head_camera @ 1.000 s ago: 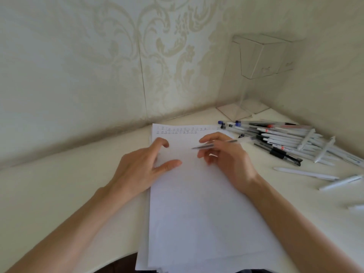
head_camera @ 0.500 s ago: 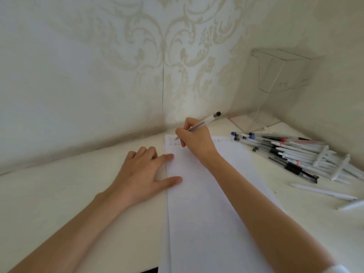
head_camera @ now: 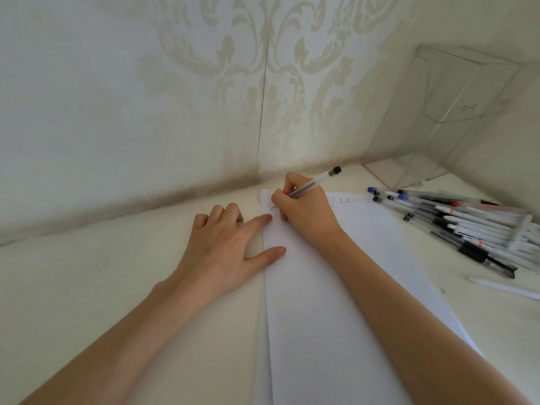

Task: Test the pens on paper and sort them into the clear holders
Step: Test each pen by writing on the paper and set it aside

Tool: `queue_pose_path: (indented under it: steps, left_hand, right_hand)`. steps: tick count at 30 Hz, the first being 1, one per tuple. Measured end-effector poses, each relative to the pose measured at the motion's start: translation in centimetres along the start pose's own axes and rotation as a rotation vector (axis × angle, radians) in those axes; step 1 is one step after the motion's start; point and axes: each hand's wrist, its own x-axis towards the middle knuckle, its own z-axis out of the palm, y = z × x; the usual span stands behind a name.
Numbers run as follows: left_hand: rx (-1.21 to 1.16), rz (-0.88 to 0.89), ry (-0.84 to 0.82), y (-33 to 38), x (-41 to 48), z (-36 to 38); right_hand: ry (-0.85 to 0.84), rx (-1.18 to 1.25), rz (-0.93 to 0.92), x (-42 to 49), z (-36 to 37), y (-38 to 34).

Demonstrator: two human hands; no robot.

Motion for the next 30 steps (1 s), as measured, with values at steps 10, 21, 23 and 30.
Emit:
queue_pose_path:
  steps: [10, 21, 23, 30]
  left_hand:
    - [-0.041, 0.004, 0.025, 0.03, 0.09, 0.03]
    - [-0.087, 0.003, 0.062, -0.13, 0.13, 0.21]
    - [-0.093, 0.007, 0.078, -0.13, 0.17, 0.26]
    - [-0.161, 0.001, 0.101, -0.12, 0.15, 0.25]
  right_hand:
    - [-0.005, -0.013, 0.024, -0.17, -0.25, -0.19]
    - [-0.006, 0.0, -0.017, -0.39, -0.2, -0.16]
    - [-0.012, -0.018, -0.021, -0.41, -0.14, -0.15]
    - [-0.002, -0.062, 0.002, -0.29, 0.08, -0.23]
